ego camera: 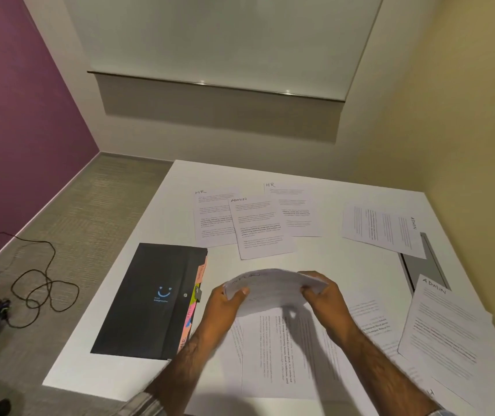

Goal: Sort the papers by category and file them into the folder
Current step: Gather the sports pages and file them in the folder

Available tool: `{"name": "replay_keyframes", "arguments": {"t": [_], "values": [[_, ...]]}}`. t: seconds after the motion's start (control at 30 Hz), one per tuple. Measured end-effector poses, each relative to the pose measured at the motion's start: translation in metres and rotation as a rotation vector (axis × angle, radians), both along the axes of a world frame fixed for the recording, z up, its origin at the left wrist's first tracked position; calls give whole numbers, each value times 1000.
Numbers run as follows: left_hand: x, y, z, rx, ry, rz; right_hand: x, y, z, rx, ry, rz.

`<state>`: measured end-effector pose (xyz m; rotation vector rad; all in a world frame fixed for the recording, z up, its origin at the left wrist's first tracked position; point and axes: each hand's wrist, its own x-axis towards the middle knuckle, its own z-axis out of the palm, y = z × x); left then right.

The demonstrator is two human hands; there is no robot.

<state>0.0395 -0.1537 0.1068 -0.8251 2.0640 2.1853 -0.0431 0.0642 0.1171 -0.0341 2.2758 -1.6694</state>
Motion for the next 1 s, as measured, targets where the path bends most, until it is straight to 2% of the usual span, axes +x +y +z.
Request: {"name": "replay_keyframes", "arguments": {"t": [0.13, 0.23, 0.5, 0.63, 0.9, 1.0], "values": [[3, -2, -10, -25, -54, -16, 10, -2, -6, 27, -14, -43], [-4, -13, 3, -34, -2, -37, 7, -2, -4, -24, -29, -69], [-15, -62, 50, 203, 189, -29, 2, -32, 31, -172, -139, 62], [-8, -74, 49, 192, 175, -34, 5, -53, 40, -247, -122, -18], [-22, -72, 45, 163, 150, -35, -15, -63, 47, -175, -126, 111], [-34, -64, 46, 92, 143, -31, -35, -53, 44, -163, -112, 136]]}}
